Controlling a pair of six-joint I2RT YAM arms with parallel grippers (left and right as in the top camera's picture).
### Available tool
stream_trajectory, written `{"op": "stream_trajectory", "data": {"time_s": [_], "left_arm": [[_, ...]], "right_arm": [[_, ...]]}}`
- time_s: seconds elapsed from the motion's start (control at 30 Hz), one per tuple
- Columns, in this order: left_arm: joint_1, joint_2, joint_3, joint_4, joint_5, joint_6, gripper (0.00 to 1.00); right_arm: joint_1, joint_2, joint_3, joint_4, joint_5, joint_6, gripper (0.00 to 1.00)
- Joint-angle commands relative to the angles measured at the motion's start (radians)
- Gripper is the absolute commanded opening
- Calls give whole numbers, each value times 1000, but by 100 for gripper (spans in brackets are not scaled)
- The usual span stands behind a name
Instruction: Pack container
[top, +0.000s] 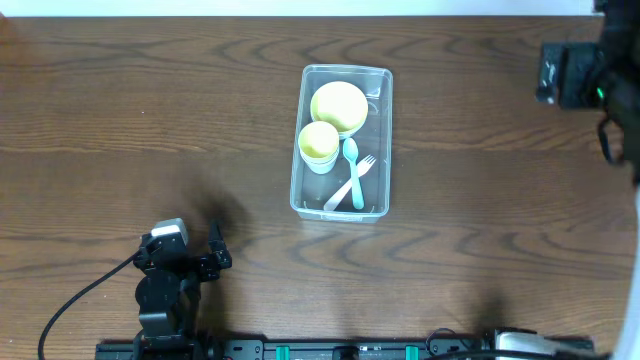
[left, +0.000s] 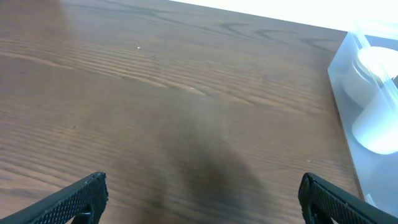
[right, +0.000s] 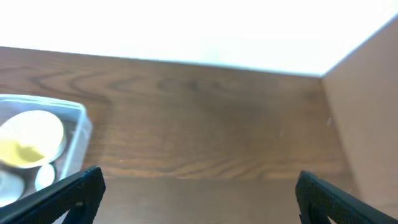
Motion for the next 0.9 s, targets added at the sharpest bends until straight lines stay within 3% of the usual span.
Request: {"op": "stream_trajectory", "data": {"time_s": [0.0,0.13,0.5,0.87], "left_arm": [[-4,-7,-10,-5,-7,-9,98],[-4,-7,-10,-5,-8,-9,98],[-4,-7,-10,-5,-7,-9,98],[-4,-7,-10,-5,-7,-9,98]], "right_arm": [[23,-65,-25,-7,-90,-76,99],[24,-195,-151,58,-181,-76,99],[24,-692,-919,542,-262,-76,99],[24,-1094,-1499,809,-266,-76,99]]}}
